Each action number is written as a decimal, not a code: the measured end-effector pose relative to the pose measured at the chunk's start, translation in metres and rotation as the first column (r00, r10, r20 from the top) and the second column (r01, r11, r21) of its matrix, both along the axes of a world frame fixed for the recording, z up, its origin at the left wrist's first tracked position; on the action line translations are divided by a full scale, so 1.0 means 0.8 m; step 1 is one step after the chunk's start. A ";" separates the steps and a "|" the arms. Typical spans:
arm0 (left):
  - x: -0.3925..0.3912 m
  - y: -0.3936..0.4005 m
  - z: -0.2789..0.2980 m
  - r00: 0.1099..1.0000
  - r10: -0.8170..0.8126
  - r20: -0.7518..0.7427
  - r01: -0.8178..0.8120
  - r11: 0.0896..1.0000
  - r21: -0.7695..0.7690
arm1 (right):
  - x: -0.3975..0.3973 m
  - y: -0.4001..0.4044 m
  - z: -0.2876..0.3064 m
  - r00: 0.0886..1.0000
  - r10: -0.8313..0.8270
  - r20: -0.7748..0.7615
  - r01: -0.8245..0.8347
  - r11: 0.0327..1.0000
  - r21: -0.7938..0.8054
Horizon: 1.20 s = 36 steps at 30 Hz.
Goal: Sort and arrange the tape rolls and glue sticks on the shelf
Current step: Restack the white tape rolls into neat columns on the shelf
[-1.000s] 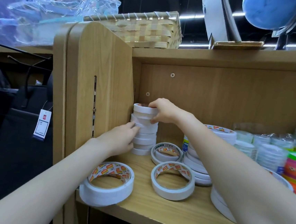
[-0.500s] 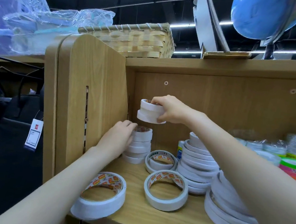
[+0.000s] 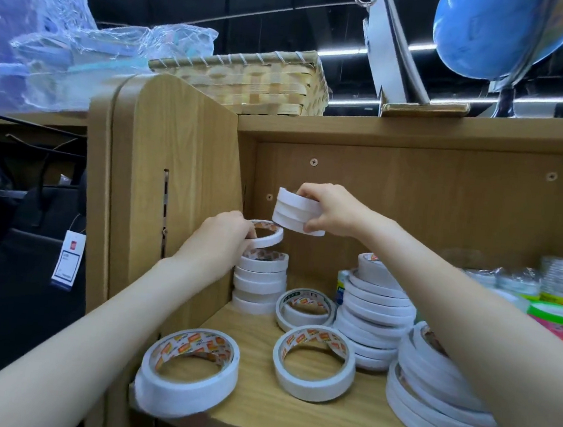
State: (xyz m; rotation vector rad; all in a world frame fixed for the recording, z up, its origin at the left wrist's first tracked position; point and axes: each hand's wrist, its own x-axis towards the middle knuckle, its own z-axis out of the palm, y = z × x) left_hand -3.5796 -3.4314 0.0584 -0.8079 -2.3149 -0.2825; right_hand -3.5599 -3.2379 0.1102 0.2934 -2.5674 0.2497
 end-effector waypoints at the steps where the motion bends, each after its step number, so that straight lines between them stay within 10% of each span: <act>1: 0.011 -0.010 0.001 1.000 0.008 0.011 -0.008 0.999 -0.031 | -0.006 -0.010 -0.004 1.000 0.016 0.012 -0.016 1.000 -0.007; 7: 0.068 -0.074 -0.004 1.000 -0.003 0.026 0.008 0.987 -0.163 | -0.048 -0.056 -0.045 0.978 -0.145 0.153 0.113 0.973 0.202; 12: 0.097 -0.114 -0.017 0.992 -0.094 0.084 0.106 0.981 -0.160 | -0.002 -0.057 -0.042 0.998 -0.062 -0.013 0.063 0.994 0.086; 19: 0.122 -0.124 -0.038 0.884 -0.107 0.455 0.238 0.941 -0.241 | 0.063 -0.050 -0.072 0.955 -0.066 0.290 0.018 0.987 0.163; 29: 0.086 -0.098 -0.050 0.880 -0.010 0.475 0.187 0.926 -0.327 | 0.002 -0.058 -0.129 0.960 -0.151 0.235 0.225 0.917 -0.330; 36: 0.032 -0.045 -0.018 0.928 -0.029 0.371 0.101 0.979 -0.175 | -0.028 -0.053 -0.139 0.961 -0.202 0.191 0.258 0.904 -0.341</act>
